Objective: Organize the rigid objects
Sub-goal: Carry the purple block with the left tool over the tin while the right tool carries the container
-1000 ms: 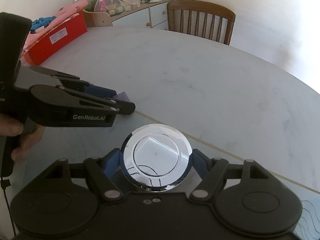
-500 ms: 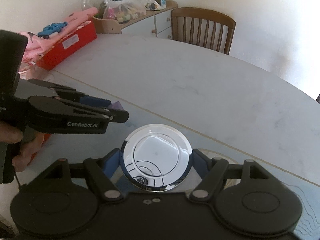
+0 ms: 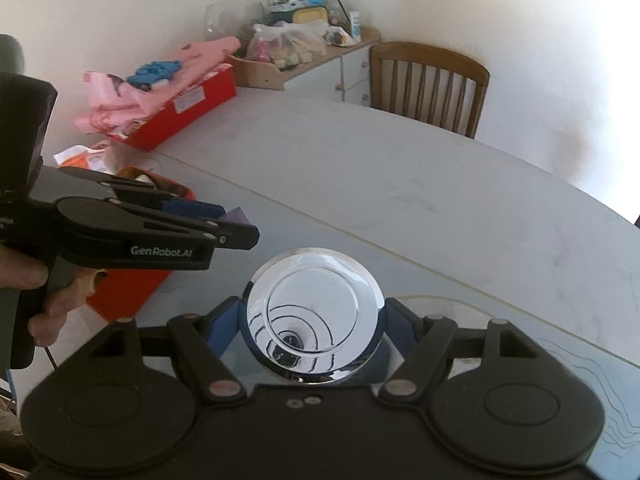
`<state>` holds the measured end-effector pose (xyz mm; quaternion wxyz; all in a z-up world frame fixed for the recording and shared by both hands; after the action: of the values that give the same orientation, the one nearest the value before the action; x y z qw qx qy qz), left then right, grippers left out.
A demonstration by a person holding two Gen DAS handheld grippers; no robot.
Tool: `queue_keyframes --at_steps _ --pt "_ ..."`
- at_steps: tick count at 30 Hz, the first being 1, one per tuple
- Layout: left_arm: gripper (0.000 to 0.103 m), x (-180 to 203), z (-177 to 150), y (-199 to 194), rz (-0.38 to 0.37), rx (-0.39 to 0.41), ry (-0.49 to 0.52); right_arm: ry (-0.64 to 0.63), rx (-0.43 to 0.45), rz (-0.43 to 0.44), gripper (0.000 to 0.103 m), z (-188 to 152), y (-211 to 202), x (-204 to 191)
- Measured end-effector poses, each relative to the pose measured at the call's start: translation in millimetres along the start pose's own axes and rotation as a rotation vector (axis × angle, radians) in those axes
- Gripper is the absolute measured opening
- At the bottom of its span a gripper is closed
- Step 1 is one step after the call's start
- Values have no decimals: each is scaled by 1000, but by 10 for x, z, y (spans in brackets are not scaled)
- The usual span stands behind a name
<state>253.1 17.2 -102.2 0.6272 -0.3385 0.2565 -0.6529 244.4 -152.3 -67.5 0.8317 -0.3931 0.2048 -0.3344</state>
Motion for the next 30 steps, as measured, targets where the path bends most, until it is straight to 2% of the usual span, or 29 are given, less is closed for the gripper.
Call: queue_keyframes --at_steps 7,18,30 --pt "38 -215 -152 -399 21 23 -29 -41 20 35 76 43 -139 -374" --pt "38 -829 -400 -824 65 54 -70 -112 32 88 75 185 -123 -1061" --pt "38 -1565 -383 -823 111 70 -76 -189 -2 101 75 330 285 -1789"
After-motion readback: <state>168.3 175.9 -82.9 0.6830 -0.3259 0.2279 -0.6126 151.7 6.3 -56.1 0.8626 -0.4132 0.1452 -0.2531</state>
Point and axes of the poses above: each gripper's, at about its wrist camera, not at the fingertips, and y roughly the way its jaws point, x to its right, z to its top, the point moved 4 cm from there along y, roughly the way its jaws point, and after that the axes turned 4 degrees about -x, right-handed, at the moved point
